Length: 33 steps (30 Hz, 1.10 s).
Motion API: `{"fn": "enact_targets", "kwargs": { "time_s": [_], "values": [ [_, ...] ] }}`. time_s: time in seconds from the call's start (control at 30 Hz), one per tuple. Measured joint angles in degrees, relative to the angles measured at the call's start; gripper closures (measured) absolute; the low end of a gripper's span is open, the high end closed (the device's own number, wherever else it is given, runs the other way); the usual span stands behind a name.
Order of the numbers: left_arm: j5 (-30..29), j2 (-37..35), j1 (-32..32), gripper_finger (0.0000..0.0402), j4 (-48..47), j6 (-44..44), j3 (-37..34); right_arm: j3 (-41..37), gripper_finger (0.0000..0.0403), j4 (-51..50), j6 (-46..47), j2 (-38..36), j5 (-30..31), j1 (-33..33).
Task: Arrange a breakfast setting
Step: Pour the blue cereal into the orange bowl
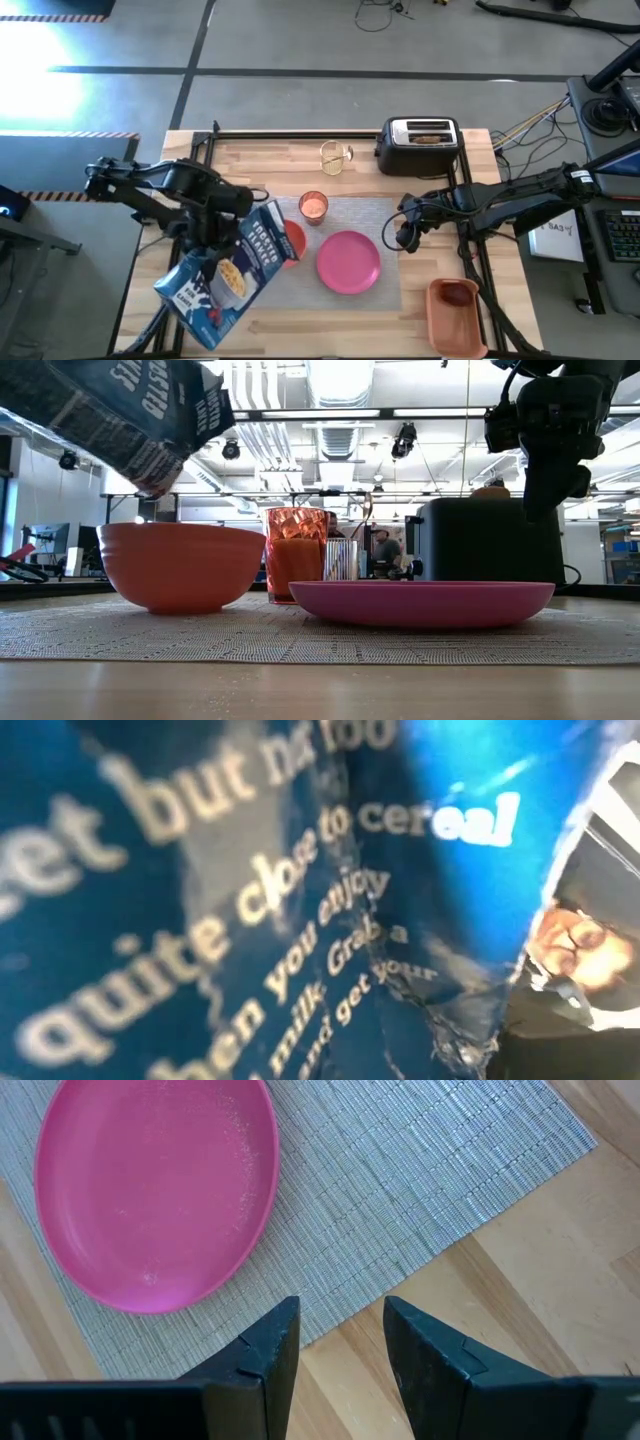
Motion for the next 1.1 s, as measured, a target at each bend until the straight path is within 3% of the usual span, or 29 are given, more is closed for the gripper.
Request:
{"fn": "enact_targets", "kwargs": {
  "time_s": [0.5,0.7,1.1],
  "values": [
    [5.9,-3.8,9.2,0.0225,0.0,2.7,-6.0,0.0,0.0266,0.0,0.0,0.0,0.0,0.0],
    [8.8,-4.4,11.2,0.0224,0.0,2.5,-7.1,0.0,0.0266,0.0,0.0,0.0,0.0,0.0],
    [9.1,-5.4,12.6,0.0224,0.0,4.7,-9.2,0.0,0.0266,0.0,0.0,0.0,0.0,0.0]
  ]
}}
